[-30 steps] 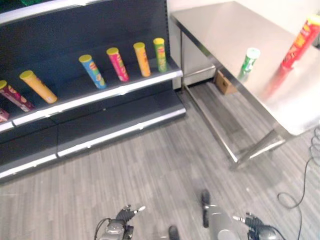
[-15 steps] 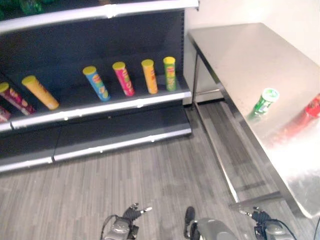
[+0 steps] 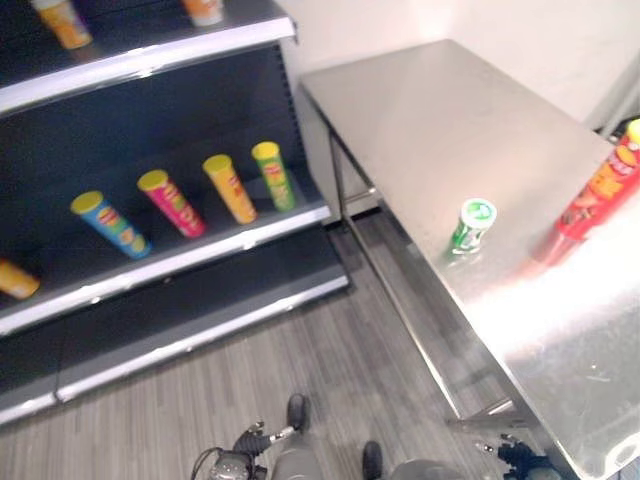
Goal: Put the goods on the table back onto the shelves and tidy them up.
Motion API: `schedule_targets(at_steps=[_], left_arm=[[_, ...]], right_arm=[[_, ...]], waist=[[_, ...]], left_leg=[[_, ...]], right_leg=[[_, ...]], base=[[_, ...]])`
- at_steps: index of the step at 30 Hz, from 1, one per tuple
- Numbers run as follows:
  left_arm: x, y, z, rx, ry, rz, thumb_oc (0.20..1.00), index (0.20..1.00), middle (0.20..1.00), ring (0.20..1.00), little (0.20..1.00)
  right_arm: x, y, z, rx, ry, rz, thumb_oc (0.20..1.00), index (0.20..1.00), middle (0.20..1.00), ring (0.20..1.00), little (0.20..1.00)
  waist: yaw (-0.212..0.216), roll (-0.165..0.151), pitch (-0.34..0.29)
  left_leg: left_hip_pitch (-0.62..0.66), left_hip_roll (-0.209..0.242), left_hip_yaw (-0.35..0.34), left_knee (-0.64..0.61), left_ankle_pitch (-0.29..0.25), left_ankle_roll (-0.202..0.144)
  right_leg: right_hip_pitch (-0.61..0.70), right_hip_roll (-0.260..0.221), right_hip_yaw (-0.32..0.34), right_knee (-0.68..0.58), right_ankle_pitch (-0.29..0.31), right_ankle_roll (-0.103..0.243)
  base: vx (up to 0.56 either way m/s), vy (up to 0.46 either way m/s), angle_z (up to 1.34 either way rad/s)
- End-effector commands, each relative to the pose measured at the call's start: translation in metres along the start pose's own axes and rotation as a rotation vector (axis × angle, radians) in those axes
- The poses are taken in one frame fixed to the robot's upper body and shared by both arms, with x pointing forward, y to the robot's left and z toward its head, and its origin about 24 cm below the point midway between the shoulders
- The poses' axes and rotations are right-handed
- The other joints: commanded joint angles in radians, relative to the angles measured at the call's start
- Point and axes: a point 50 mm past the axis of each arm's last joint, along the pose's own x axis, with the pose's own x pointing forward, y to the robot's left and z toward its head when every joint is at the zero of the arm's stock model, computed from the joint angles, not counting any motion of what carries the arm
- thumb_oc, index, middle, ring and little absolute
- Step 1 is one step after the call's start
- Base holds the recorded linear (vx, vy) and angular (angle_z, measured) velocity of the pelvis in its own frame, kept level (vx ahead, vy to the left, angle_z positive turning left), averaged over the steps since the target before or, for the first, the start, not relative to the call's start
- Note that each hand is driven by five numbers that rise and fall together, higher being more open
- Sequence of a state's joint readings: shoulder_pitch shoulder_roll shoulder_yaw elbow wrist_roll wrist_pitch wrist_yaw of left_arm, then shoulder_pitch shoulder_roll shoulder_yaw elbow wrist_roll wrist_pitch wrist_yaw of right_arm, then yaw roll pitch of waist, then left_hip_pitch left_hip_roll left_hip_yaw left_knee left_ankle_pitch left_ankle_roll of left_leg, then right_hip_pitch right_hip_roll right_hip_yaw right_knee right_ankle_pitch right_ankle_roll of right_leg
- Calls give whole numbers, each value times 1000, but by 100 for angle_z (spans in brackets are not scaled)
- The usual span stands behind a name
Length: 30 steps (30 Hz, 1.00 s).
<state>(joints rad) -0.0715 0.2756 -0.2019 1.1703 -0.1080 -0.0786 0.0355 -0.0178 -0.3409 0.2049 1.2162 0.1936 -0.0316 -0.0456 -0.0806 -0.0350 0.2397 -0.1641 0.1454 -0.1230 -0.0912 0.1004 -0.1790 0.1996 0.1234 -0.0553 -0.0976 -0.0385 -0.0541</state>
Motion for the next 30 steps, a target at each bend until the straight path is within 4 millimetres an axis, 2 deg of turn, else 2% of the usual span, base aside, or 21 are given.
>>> schedule_targets(at_steps=[1,2,3,5,10,14,17,20,22,23,24,27,28,30], left_arm=[[0,-4,1,14,-14,-10,1000,1000,1000,1000,1000],[-1,-5,-1,11,-11,-11,1000,1000,1000,1000,1000],[-1,-3,-1,14,-10,-4,1000,1000,1000,1000,1000],[-1,0,-1,25,-9,3,1000,1000,1000,1000,1000],[2,9,12,51,-45,24,1000,1000,1000,1000,1000],[3,17,22,53,-68,45,1000,1000,1000,1000,1000],[3,22,21,63,-56,57,1000,1000,1000,1000,1000],[3,26,19,63,-43,65,1000,1000,1000,1000,1000],[4,27,20,73,-44,63,1000,1000,1000,1000,1000],[4,29,23,88,-51,66,1000,1000,1000,1000,1000],[4,29,23,87,-48,68,1000,1000,1000,1000,1000],[3,30,17,71,-30,72,1000,1000,1000,1000,1000],[3,29,16,70,-26,70,1000,1000,1000,1000,1000],[3,30,14,70,-19,71,1000,1000,1000,1000,1000]], right_arm=[[0,-21,9,-19,-42,-58,1000,1000,1000,1000,1000],[0,-21,10,-17,-42,-58,1000,1000,1000,1000,1000],[0,-21,11,7,-42,-61,1000,1000,1000,1000,1000],[0,-17,10,18,-34,-51,1000,1000,1000,1000,1000],[1,-13,8,51,-15,-46,1000,1000,1000,1000,1000],[1,-13,10,74,-19,-49,1000,1000,1000,1000,1000],[1,-19,7,154,-15,-74,1000,1000,1000,1000,1000],[-1,-26,-5,199,21,-102,1000,1000,1000,1000,1000],[-3,-30,-15,222,51,-120,1000,1000,1000,1000,1000],[-5,-34,-23,241,76,-141,1000,1000,1000,1000,1000],[-6,-39,-30,278,101,-163,1000,1000,1000,1000,1000],[-11,-43,-47,332,148,-195,1000,1000,1000,1000,1000],[-15,-52,-59,364,186,-234,1000,1000,1000,1000,1000],[-20,-64,-68,408,204,-278,1000,1000,1000,1000,1000]], waist=[[32,41,2],[29,45,-8],[26,46,-18],[24,40,-34],[2,36,-47],[-13,38,-41],[-32,35,-22],[-44,32,-1],[-50,28,0],[-53,21,7],[-57,15,6],[-54,-3,-3],[-53,-12,-18],[-54,-21,-30]], left_leg=[[28,6,4,81,6,17],[42,4,12,75,-1,16],[48,-4,49,110,-24,31],[57,-17,97,126,-52,50],[73,-70,179,140,-114,113],[77,-107,209,148,-147,148],[102,-115,238,128,-153,164],[138,-113,266,97,-157,174],[154,-111,272,86,-162,172],[156,-113,272,92,-175,171],[145,-113,273,110,-176,168],[141,-113,280,126,-186,167],[139,-109,286,127,-190,162],[143,-105,285,126,-194,158]], right_leg=[[1,-159,2,31,-140,133],[-6,-168,17,38,-137,139],[-16,-202,42,45,-130,162],[-29,-240,59,56,-119,184],[-110,-316,97,108,-86,237],[-176,-343,101,193,-66,261],[-237,-342,83,297,-38,264],[-296,-342,35,392,2,260],[-307,-339,6,367,-3,255],[-308,-327,-20,281,-7,243],[-288,-333,-19,227,-4,257],[-264,-331,-15,176,13,258],[-242,-335,-29,135,23,262],[-222,-332,-32,114,21,261]], base=[[114,178,-76],[176,307,-121],[236,407,-113],[191,358,-84],[54,309,-68],[37,257,-33],[19,193,-20],[20,123,-29],[69,26,-35],[67,-40,-19],[67,-43,-8],[53,-62,-3],[75,-94,-2],[74,-71,-3]])
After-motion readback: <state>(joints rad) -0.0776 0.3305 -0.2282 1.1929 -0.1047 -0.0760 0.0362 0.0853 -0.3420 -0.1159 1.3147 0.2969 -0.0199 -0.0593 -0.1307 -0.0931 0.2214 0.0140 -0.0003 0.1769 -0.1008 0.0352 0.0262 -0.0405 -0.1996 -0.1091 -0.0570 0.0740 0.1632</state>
